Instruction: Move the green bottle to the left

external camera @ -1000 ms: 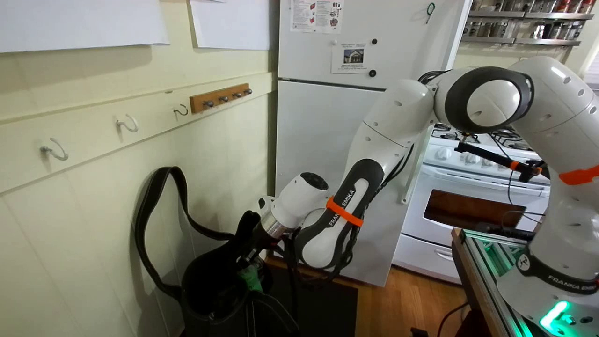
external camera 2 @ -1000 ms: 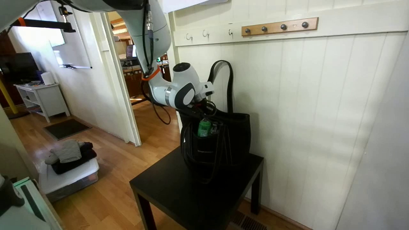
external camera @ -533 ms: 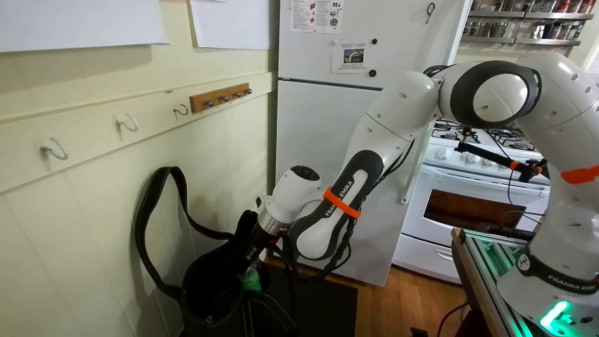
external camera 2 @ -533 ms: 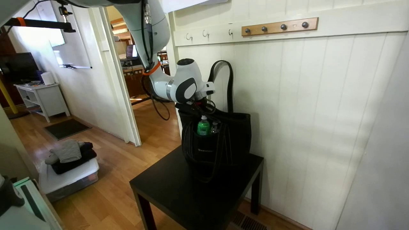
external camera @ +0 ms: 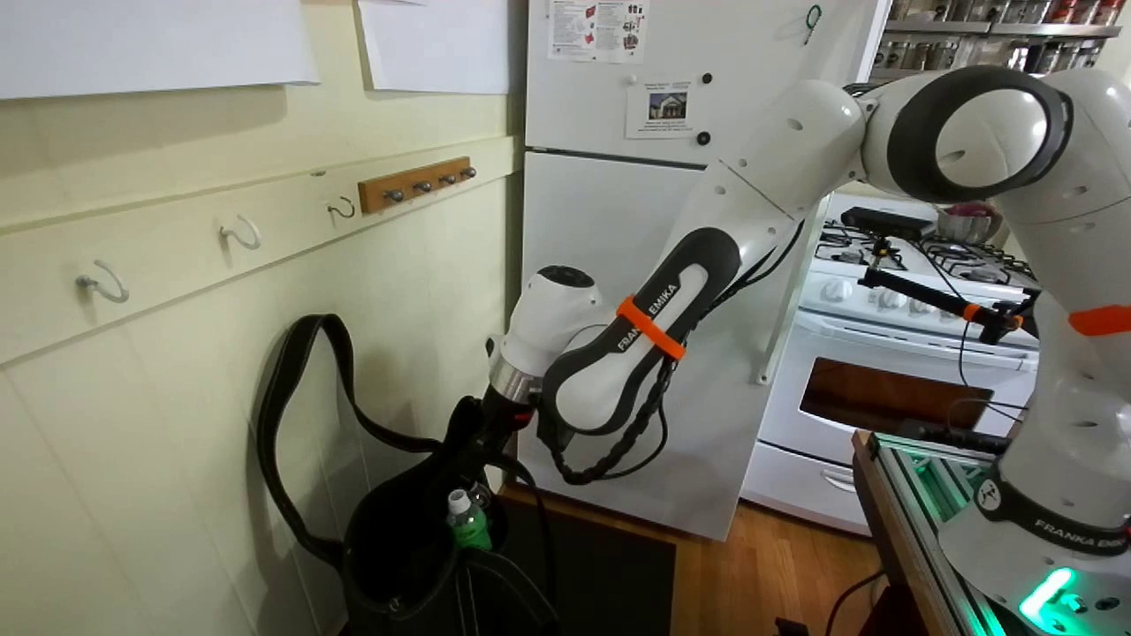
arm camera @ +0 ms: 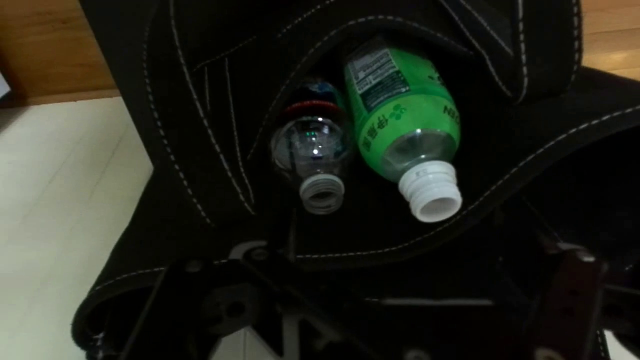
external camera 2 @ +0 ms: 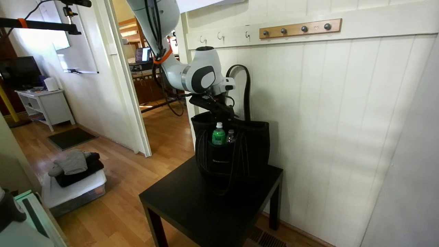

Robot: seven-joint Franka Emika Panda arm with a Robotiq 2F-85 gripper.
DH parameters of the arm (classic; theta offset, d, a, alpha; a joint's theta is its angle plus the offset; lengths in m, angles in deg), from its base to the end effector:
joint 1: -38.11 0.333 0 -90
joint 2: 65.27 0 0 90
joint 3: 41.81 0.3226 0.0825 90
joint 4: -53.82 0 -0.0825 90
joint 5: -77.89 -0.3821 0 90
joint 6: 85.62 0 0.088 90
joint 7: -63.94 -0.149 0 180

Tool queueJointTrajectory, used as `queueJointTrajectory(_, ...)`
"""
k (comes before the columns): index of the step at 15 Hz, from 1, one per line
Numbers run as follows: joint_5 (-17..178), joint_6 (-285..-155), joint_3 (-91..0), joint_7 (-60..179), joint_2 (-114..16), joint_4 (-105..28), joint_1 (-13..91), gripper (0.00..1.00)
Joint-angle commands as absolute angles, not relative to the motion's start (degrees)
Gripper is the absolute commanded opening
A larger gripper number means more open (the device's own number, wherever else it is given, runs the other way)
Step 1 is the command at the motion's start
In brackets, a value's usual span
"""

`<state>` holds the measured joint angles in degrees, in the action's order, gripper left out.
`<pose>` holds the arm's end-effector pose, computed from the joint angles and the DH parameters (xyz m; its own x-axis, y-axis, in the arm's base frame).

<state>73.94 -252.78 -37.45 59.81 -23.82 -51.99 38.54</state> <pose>0.6832 0.0506 0.1342 0.9393 -0.0952 0.3295 -0.0614 -0.9919 -0.1115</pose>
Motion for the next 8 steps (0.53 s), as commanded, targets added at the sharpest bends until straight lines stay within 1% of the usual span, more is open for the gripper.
queueJointTrajectory(1, 74.3, -245.0, -40.9, 57.9, -29.1, -55.5, 40.5, 1.0)
queueJointTrajectory(8, 76.3, -228.1, -41.8, 59.9, -33.5, -55.8, 40.1, 1.0)
